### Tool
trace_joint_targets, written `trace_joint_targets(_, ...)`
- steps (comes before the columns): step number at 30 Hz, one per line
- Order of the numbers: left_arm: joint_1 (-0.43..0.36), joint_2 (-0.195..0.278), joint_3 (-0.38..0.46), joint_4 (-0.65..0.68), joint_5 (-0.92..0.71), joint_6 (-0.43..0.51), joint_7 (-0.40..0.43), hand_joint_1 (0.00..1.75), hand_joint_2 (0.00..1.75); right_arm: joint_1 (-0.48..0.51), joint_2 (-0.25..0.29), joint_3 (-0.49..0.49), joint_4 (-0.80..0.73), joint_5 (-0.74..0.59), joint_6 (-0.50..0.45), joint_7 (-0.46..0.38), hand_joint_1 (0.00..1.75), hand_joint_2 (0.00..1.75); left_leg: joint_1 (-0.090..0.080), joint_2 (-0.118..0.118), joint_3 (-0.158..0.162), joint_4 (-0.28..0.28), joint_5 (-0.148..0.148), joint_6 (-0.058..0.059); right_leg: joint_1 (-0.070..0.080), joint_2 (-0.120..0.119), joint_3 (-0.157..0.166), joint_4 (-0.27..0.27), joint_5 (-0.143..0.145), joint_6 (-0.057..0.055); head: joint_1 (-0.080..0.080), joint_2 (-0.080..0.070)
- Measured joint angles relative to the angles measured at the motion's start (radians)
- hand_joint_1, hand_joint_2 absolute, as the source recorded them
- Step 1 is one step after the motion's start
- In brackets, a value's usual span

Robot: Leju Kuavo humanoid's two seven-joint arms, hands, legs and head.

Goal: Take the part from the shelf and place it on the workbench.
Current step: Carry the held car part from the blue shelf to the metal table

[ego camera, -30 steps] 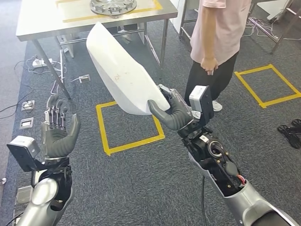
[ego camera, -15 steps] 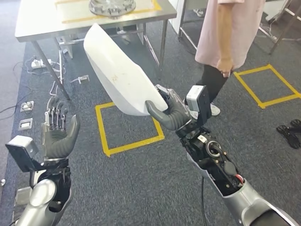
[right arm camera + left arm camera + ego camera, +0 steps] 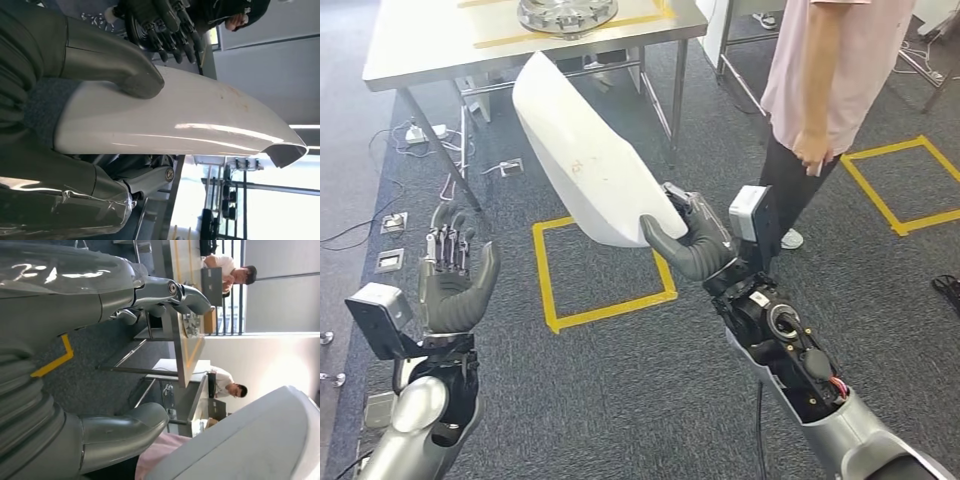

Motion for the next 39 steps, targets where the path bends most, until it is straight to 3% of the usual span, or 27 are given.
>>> trace_joint_targets(1,0.0,0.0,0.0,-0.001,0.0,0.0,0.0,0.0,1.75,-0.001,0.0,0.0,-0.002,0.0,0.0,0.0,1.75,1.75,-0.001,0.004,-0.026,0.05,-0.022,-0.002,0.0,-0.001,0.004,-0.002,-0.001,-0.006,-0.007,0.0)
trace_joint_targets(3,0.001,0.001,0.0,-0.001,0.0,0.0,0.001,0.0,1.75,-0.001,0.0,0.0,-0.004,0.0,0.001,0.0,1.75,1.75,-0.003,0.008,-0.11,0.2,-0.073,-0.002,0.003,-0.004,0.007,-0.002,-0.005,-0.013,-0.022,0.0)
trace_joint_targets(4,0.003,0.001,0.0,-0.001,0.0,0.0,0.002,0.0,1.75,-0.001,0.0,0.001,-0.004,0.0,0.002,0.001,1.75,1.75,-0.004,0.008,-0.152,0.262,-0.086,0.0,0.007,-0.004,0.009,-0.002,-0.008,-0.017,-0.027,0.0)
trace_joint_targets(5,0.004,0.001,0.0,-0.001,0.0,0.0,0.003,0.0,1.75,0.0,0.0,0.001,-0.004,0.0,0.003,0.002,1.75,1.75,-0.005,0.008,-0.176,0.289,-0.08,0.004,0.01,-0.004,0.011,-0.002,-0.01,-0.02,-0.029,0.0)
trace_joint_targets(6,0.005,0.002,0.0,-0.001,0.0,0.0,0.004,0.0,1.75,0.0,0.0,0.001,-0.004,0.0,0.003,0.002,1.75,1.75,-0.008,0.008,-0.178,0.272,-0.054,0.01,0.013,-0.004,0.015,-0.002,-0.013,-0.022,-0.031,0.0)
trace_joint_targets(7,0.005,0.003,0.0,-0.001,0.001,0.0,0.004,0.0,1.75,0.0,0.0,0.001,-0.004,0.0,0.003,0.002,1.75,1.75,-0.012,0.008,-0.159,0.215,-0.014,0.019,0.016,-0.003,0.019,-0.002,-0.016,-0.024,-0.032,0.0)
trace_joint_targets(8,0.005,0.003,0.0,-0.001,0.001,0.0,0.005,0.0,1.75,0.0,0.0,0.001,-0.004,0.0,0.003,0.002,1.75,1.75,-0.018,0.009,-0.126,0.134,0.028,0.03,0.017,-0.003,0.025,-0.002,-0.021,-0.024,-0.032,0.0)
trace_joint_targets(10,0.003,0.003,0.0,-0.001,0.001,0.0,0.006,0.0,1.75,0.0,0.0,0.0,-0.004,0.0,0.004,0.002,1.75,1.75,-0.031,0.012,-0.067,0.006,0.074,0.046,0.022,-0.001,0.03,-0.003,-0.029,-0.018,-0.033,0.0)
trace_joint_targets(12,0.002,0.003,0.0,-0.002,0.0,0.0,0.007,0.0,1.75,0.0,0.0,0.0,-0.004,0.0,0.006,0.002,1.75,1.75,-0.038,0.012,-0.051,-0.026,0.071,0.052,0.023,-0.002,0.032,-0.005,-0.035,-0.009,-0.033,0.0)
trace_joint_targets(15,-0.001,0.004,0.0,-0.003,0.001,0.0,0.006,0.0,1.75,-0.004,0.0,0.0,-0.004,0.0,0.013,0.002,1.75,1.75,-0.031,0.01,-0.036,-0.04,0.068,0.061,0.022,-0.004,0.029,0.011,-0.056,0.003,-0.029,0.0)
trace_joint_targets(17,-0.003,0.003,0.0,-0.003,0.002,-0.001,0.003,0.0,1.75,-0.007,0.0,-0.001,-0.003,0.0,0.018,0.0,1.75,1.75,-0.028,0.01,-0.023,-0.047,0.064,0.07,0.022,-0.004,-0.02,0.116,-0.107,0.008,-0.019,0.0)
trace_joint_targets(19,-0.004,0.003,0.0,-0.003,0.003,-0.002,0.0,0.0,1.75,-0.009,0.0,-0.001,0.001,0.0,0.023,-0.002,1.75,1.75,-0.029,0.009,-0.018,-0.046,0.059,0.075,0.022,-0.003,-0.097,0.257,-0.153,0.013,-0.01,0.0)
trace_joint_targets(20,-0.004,0.003,0.0,-0.003,0.004,-0.002,-0.002,0.0,1.75,-0.008,0.0,0.0,0.003,0.0,0.023,-0.002,1.75,1.75,-0.029,0.008,-0.016,-0.045,0.056,0.075,0.021,-0.004,-0.123,0.292,-0.152,0.015,-0.007,0.0)
trace_joint_targets(21,-0.003,0.003,0.0,-0.003,0.005,-0.002,-0.003,0.0,1.75,-0.009,0.0,0.0,0.005,0.0,0.024,-0.003,1.75,1.75,-0.03,0.007,-0.013,-0.044,0.052,0.075,0.02,-0.004,-0.129,0.286,-0.13,0.016,-0.005,0.0)
trace_joint_targets(23,-0.003,0.003,0.0,-0.003,0.006,-0.001,-0.004,0.0,1.75,-0.011,0.0,0.0,0.008,0.0,0.025,-0.005,1.75,1.75,-0.03,0.003,-0.002,-0.039,0.041,0.071,0.018,-0.004,-0.087,0.166,-0.045,0.013,0.004,0.0)
trace_joint_targets(25,-0.003,0.003,0.0,-0.004,0.007,-0.001,-0.004,0.0,1.75,-0.016,0.0,0.0,0.011,0.0,0.025,-0.007,1.75,1.75,-0.033,0.0,0.002,-0.032,0.032,0.064,0.021,-0.003,-0.032,0.042,0.005,0.005,0.009,0.0)
trace_joint_targets(26,-0.003,0.003,0.0,-0.004,0.007,0.0,-0.004,0.0,1.75,-0.017,0.0,0.0,0.012,0.0,0.025,-0.008,1.75,1.75,-0.034,-0.001,0.0,-0.029,0.03,0.06,0.024,-0.002,-0.017,0.012,0.009,0.001,0.01,0.0)
trace_joint_targets(30,-0.002,0.004,0.0,-0.005,0.006,0.002,-0.004,0.0,1.75,-0.018,0.0,0.001,0.014,-0.001,0.024,-0.009,1.75,1.75,-0.034,0.002,-0.01,-0.011,0.018,0.042,0.02,-0.001,0.0,-0.006,0.004,-0.017,0.003,0.0)
trace_joint_targets(32,-0.003,0.004,0.0,-0.007,0.006,0.002,-0.004,0.0,1.75,-0.019,0.0,0.001,0.014,-0.001,0.024,-0.01,1.75,1.75,-0.03,0.005,-0.055,0.08,-0.027,0.031,0.016,-0.004,0.007,-0.011,0.004,-0.026,-0.007,0.0)
trace_joint_targets(34,0.0,0.005,0.0,-0.007,0.006,0.003,-0.004,0.0,1.75,-0.019,0.0,0.002,0.016,-0.001,0.024,-0.01,1.75,1.75,-0.025,0.006,-0.135,0.224,-0.078,0.023,0.016,-0.007,0.008,-0.011,0.001,-0.031,-0.019,0.0)
trace_joint_targets(35,0.002,0.006,0.0,-0.007,0.006,0.004,-0.004,0.0,1.75,-0.019,0.0,0.003,0.017,-0.001,0.024,-0.01,1.75,1.75,-0.022,0.007,-0.166,0.27,-0.086,0.02,0.015,-0.007,0.009,-0.011,0.0,-0.032,-0.023,0.0)
trace_joint_targets(36,0.004,0.007,0.0,-0.007,0.006,0.004,-0.004,0.0,1.75,-0.019,0.0,0.003,0.018,-0.001,0.024,-0.01,1.75,1.75,-0.019,0.007,-0.176,0.276,-0.074,0.018,0.015,-0.007,0.01,-0.011,-0.002,-0.031,-0.025,0.0)
trace_joint_targets(37,0.005,0.007,0.0,-0.007,0.006,0.005,-0.004,0.0,1.75,-0.019,0.0,0.003,0.02,-0.001,0.024,-0.01,1.75,1.75,-0.017,0.008,-0.165,0.241,-0.045,0.018,0.014,-0.007,0.013,-0.011,-0.004,-0.029,-0.027,0.0)
trace_joint_targets(39,0.004,0.008,0.0,-0.007,0.006,0.005,-0.004,0.0,1.75,-0.019,0.0,0.003,0.02,-0.001,0.025,-0.01,1.75,1.75,-0.013,0.011,-0.096,0.093,0.028,0.017,0.013,-0.006,0.021,-0.011,-0.012,-0.021,-0.03,0.0)
